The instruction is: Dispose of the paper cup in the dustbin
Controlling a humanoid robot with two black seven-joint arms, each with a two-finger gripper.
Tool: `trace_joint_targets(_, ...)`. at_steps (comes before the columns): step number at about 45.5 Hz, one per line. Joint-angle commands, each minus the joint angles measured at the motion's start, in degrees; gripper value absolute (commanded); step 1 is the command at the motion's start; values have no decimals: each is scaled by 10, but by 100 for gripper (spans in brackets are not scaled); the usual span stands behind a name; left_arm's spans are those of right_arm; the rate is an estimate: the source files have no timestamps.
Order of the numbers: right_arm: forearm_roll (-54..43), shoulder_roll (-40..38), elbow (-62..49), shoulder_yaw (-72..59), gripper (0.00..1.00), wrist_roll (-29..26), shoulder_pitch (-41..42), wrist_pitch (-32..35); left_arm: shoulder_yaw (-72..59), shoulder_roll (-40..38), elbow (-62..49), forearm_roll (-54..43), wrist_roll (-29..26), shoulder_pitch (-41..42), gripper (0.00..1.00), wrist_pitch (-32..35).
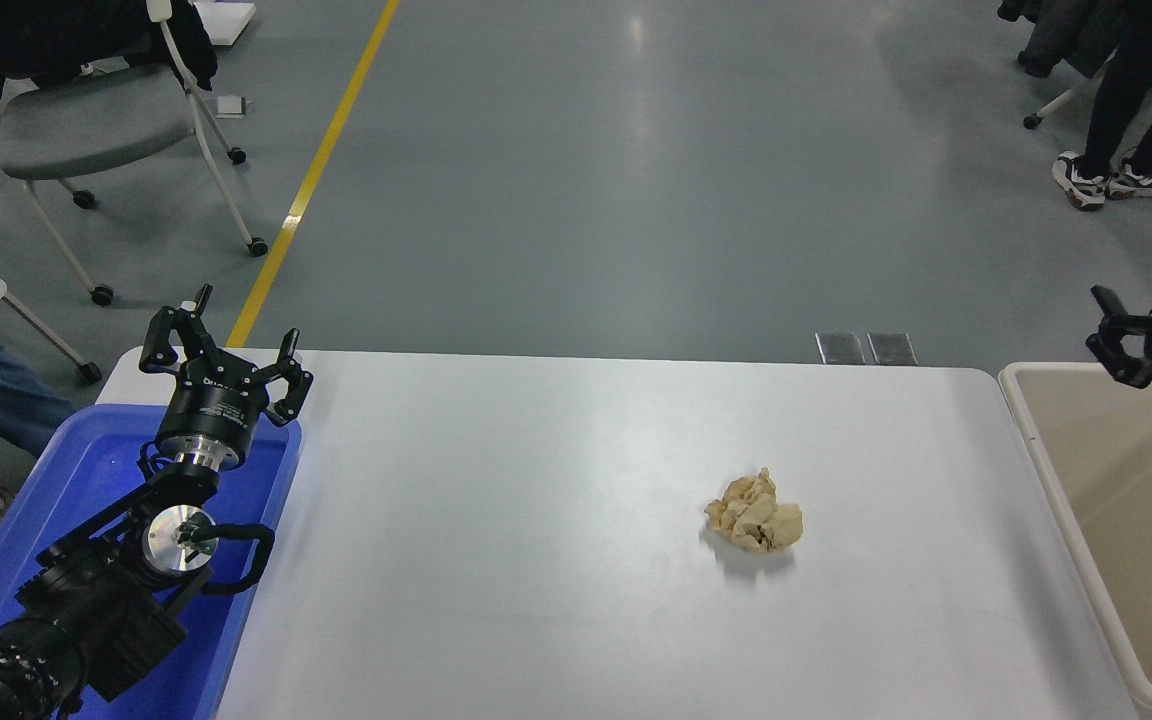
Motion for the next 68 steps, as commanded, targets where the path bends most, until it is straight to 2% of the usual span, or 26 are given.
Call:
trace_joint_targets(1,-102,122,-32,55,99,17,-25,0,0,0,0,0,0,0,100,0)
trace_joint_targets(12,-129,160,-63,65,99,71,-23,0,0,0,0,0,0,0,100,0)
trace_joint_targets(68,-125,168,-118,-29,99,72,8,6,0,-1,0,0,0,0,100,0)
